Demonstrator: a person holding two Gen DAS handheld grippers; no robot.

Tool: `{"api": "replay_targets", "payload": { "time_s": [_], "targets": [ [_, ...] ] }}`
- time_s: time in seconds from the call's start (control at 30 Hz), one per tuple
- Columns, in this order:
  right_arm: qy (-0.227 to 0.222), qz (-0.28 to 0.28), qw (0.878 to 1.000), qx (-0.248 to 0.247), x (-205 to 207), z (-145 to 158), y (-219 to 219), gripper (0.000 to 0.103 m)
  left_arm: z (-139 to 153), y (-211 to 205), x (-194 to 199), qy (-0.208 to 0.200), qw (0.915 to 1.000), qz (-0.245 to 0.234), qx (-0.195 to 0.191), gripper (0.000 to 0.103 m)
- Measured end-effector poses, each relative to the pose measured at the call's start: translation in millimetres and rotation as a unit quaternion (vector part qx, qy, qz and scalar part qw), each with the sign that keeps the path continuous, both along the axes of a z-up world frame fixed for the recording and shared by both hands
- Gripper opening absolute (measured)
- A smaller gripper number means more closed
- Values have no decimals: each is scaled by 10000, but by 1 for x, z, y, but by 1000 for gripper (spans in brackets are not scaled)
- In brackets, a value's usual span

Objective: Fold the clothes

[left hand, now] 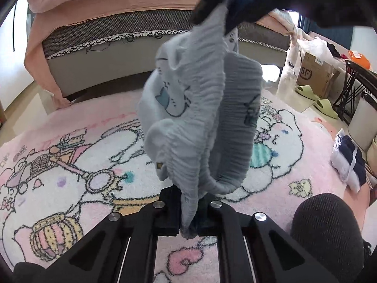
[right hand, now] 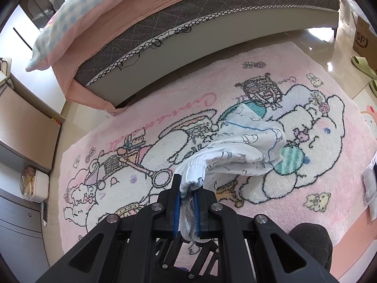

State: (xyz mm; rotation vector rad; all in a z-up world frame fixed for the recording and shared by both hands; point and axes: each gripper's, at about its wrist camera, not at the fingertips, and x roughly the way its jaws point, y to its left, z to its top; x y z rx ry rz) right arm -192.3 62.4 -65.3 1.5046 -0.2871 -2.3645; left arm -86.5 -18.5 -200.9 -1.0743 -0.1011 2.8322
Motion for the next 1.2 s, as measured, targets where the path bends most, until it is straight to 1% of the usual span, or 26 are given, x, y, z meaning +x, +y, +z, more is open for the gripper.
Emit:
{"api": "replay_targets", "payload": {
  "time_s": [0.07, 0.17, 0.23, 0.27, 0.33, 0.4, 0.47, 0.53, 0.63, 0.77, 0.83, 0.9, 1.0, 1.07, 1.2],
  "targets": [
    [68, 9, 10000, 0, 1, 2, 2, 7, 6, -10, 0, -78, 9994, -4, 323, 6],
    [180, 22, 9998, 1, 2, 7, 5, 7, 15, -27, -2, -179, 9983, 56, 559, 6],
    [261, 64, 9996, -32, 3, 10, 7, 7, 22, -41, -2, -240, 9960, 84, 858, 6],
    [304, 100, 9995, -58, 4, 13, 7, 7, 26, -51, 0, -226, 9937, 108, 1088, 6],
    [383, 176, 9991, -104, 6, 17, 7, 7, 35, -68, 2, -189, 9906, 147, 1348, 6],
    [398, 278, 9986, -193, 8, 20, 6, 7, 44, -82, 5, -96, 9913, 238, 1288, 6],
    [395, 396, 9980, -288, 10, 22, 4, 7, 55, -93, 11, 58, 9915, 231, 1279, 6],
    [418, 488, 9974, -315, 14, 24, 0, 7, 62, -103, 15, 104, 9909, 170, 1332, 6],
    [425, 669, 9955, -517, 21, 28, -7, 7, 72, -120, 26, 146, 9878, 165, 1545, 6],
    [417, 943, 9910, -853, 30, 37, -14, 7, 88, -144, 43, 312, 9840, 130, 1750, 6],
    [420, 1097, 9881, -994, 37, 42, -18, 7, 99, -153, 53, 409, 9835, 91, 1760, 6],
    [436, 1246, 9850, -1113, 43, 47, -22, 7, 112, -157, 63, 531, 9865, 63, 1549, 6],
    [478, 1419, 9817, -1177, 55, 54, -27, 7, 130, -158, 74, 555, 9902, -46, 1283, 6],
    [513, 1496, 9808, -1139, 63, 59, -30, 7, 140, -158, 79, 463, 9927, -108, 1112, 6],
    [481, 1597, 9805, -1037, 78, 63, -34, 7, 150, -161, 91, 281, 9945, -207, 991, 6]
  ]
}}
